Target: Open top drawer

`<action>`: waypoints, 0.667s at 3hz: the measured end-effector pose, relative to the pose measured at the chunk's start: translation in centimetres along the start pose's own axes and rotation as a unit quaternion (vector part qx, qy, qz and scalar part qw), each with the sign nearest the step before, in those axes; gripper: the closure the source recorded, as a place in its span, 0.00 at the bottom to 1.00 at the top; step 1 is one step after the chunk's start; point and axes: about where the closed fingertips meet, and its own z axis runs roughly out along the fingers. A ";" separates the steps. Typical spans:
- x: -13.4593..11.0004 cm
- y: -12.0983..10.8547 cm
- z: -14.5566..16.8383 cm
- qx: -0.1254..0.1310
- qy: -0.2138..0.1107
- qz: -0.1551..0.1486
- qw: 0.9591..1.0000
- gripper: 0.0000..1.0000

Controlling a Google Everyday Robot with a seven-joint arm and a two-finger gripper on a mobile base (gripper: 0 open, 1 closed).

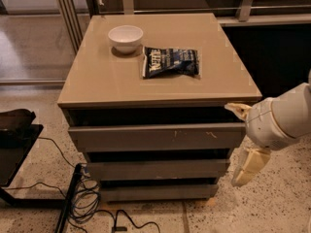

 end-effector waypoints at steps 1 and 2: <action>-0.7 0.1 4.1 -0.013 -0.033 -0.007 0.999 0.00; -1.6 -0.2 7.8 -0.014 -0.069 -0.019 0.997 0.00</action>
Offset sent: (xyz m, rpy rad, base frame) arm 0.0400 0.0710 -0.0970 0.2061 -0.0377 0.1196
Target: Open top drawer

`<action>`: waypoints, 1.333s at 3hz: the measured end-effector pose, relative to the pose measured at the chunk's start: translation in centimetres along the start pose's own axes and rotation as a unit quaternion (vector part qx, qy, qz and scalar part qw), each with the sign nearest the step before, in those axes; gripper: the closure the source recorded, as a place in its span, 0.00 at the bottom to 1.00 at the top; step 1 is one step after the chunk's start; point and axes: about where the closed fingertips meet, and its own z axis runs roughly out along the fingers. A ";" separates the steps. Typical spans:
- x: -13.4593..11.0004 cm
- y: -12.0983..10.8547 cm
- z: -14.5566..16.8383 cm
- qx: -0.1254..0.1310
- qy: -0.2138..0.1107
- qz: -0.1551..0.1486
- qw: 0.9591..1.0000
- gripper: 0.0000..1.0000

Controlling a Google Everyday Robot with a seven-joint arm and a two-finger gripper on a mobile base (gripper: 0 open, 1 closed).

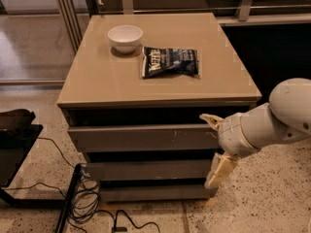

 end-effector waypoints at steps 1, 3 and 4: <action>-0.2 -0.8 2.8 0.007 -0.025 -0.013 1.000 0.00; 2.1 -3.2 6.2 0.019 -0.023 -0.017 0.999 0.00; 3.1 -5.0 7.6 0.019 -0.017 -0.019 0.999 0.00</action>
Offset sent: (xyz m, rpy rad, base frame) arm 0.0502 0.0166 -0.0569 0.0582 -0.0771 0.0185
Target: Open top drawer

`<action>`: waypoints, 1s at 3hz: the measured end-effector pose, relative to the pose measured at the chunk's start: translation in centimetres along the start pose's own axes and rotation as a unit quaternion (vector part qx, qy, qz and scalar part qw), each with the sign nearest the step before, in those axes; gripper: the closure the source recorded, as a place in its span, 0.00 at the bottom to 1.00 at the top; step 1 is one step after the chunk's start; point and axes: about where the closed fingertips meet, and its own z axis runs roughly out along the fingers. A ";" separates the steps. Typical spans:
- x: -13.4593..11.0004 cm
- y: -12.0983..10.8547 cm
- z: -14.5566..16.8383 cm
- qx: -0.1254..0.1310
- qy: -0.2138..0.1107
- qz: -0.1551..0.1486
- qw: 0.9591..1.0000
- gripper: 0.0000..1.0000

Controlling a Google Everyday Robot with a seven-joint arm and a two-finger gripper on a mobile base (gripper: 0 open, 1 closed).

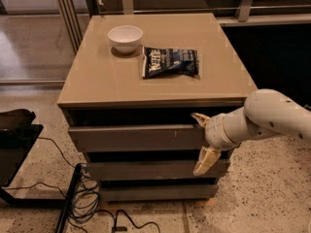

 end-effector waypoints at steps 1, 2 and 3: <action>0.4 -1.9 0.8 0.001 0.006 -0.010 1.000 0.00; 2.5 -2.2 2.9 -0.015 0.010 0.004 1.000 0.00; 2.5 -2.1 2.9 -0.015 0.010 0.004 1.000 0.00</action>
Offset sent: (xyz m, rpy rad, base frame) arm 0.0443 -0.0091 -0.0260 -0.0350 0.0110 0.0065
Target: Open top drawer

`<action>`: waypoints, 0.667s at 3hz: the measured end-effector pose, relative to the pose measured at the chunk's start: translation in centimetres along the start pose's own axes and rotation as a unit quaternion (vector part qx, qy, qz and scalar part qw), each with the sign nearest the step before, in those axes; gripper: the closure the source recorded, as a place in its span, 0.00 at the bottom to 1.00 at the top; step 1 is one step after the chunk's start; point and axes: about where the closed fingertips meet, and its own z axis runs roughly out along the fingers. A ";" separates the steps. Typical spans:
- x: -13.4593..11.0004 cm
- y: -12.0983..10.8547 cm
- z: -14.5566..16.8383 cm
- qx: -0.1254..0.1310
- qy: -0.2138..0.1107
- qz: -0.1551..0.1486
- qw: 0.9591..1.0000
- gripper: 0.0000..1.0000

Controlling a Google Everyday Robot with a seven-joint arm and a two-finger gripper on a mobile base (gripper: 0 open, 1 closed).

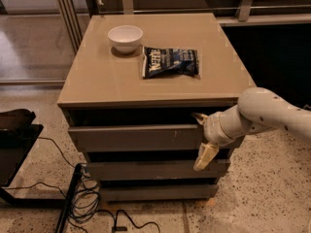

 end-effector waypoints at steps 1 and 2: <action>0.0 0.0 0.0 0.000 0.000 0.000 1.000 0.19; 0.0 0.0 0.0 0.000 0.000 0.000 1.000 0.42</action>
Offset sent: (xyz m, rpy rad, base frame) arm 0.0000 0.0000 0.0000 0.0000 0.0000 0.0000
